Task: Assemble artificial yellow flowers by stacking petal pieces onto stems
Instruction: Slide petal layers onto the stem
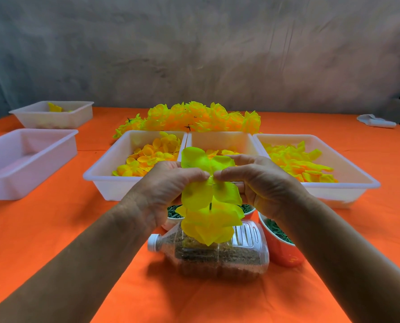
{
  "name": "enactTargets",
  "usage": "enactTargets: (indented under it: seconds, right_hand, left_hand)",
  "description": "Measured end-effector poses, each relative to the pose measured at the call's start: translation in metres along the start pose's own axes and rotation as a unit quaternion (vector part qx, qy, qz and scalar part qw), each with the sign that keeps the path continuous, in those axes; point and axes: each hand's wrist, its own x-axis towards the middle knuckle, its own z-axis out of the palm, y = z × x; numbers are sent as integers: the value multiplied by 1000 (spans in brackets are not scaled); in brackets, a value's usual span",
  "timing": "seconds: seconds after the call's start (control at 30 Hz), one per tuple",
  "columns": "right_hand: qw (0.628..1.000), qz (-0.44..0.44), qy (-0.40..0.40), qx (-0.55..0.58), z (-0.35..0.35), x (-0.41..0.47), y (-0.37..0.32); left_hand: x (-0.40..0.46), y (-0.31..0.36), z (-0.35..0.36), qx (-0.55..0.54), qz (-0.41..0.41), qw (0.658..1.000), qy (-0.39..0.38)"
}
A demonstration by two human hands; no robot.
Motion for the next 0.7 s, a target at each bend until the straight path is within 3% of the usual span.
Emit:
enactTargets:
  seconds: [0.7]
  right_hand:
    - [1000, 4, -8, -13, 3, -2, 2]
  left_hand:
    - [2, -3, -3, 1, -30, 1000, -5]
